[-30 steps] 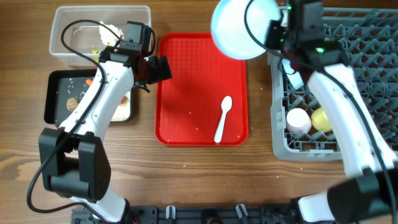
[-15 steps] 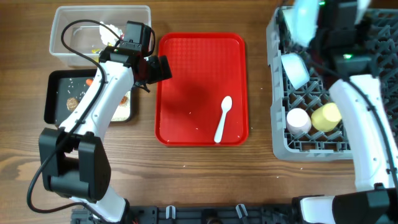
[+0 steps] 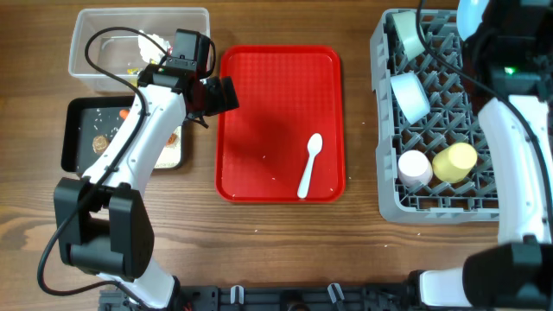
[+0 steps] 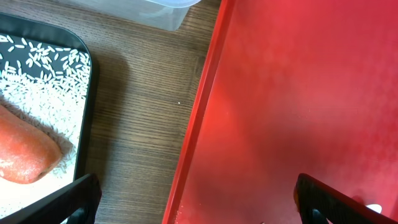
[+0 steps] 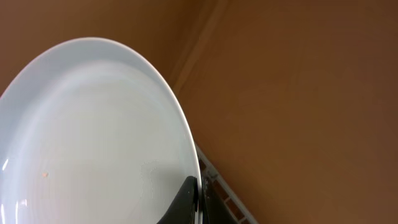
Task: Sort waste into correct bins and load items into the dishwasher rack
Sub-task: 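Lift the light-blue plate and carry it right into the rack, then release the plate upright in the rack and raise the right gripper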
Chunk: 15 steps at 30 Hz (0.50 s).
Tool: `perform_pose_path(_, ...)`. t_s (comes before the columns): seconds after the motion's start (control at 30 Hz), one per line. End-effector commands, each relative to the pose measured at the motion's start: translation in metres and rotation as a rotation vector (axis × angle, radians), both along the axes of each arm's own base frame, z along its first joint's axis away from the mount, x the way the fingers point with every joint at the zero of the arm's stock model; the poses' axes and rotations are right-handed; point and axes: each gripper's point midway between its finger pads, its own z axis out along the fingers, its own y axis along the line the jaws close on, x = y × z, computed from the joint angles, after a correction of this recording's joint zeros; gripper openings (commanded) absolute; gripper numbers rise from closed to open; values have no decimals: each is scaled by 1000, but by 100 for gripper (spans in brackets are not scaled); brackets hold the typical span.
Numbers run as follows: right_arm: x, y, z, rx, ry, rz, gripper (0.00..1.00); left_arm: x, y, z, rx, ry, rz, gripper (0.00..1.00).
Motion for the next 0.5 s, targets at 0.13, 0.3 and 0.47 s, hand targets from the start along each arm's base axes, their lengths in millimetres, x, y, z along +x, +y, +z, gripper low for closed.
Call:
perform_pose_path(0.13,44,-8,-69,-163,294,22,4,2,1,1,-14,-3,15,100)
perform_pose_path(0.3,60,-9,-88,-166,285,22,4,2,0,1,-14,-3,15,100)
perform_pose_path(0.47,71,-9,-99,-177,283,30,4,2,1,1,-14,-3,15,100)
